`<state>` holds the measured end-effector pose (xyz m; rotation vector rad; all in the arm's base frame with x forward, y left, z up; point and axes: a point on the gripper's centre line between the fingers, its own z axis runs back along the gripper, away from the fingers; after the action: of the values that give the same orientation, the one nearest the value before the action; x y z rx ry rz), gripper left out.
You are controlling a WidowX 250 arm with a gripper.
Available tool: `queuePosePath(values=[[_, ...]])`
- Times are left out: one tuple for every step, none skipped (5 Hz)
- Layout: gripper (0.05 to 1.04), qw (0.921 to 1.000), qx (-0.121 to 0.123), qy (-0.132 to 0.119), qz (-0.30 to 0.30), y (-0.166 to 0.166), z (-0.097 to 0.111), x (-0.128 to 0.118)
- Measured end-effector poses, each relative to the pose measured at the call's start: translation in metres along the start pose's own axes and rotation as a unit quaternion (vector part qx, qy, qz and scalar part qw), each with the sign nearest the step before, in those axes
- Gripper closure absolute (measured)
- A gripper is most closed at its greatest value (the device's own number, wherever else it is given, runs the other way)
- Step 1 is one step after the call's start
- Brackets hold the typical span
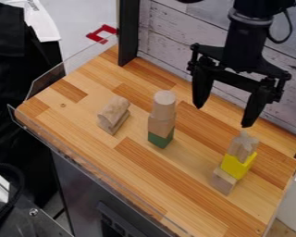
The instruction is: Move object from one tower to another
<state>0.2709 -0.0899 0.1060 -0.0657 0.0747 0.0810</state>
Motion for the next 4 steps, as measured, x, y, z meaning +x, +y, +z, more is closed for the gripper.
queuePosePath(values=[[0.085,0.9998,0.007,0.019,0.001,0.002,-0.011,-0.002],[0.085,0.9998,0.008,0.02,-0.002,0.0,-0.012,-0.003],[0.085,0.9999,0.002,0.015,-0.007,-0.007,-0.012,-0.003],[0.085,0.9997,0.002,0.018,-0.016,-0.014,-0.016,-0.006]])
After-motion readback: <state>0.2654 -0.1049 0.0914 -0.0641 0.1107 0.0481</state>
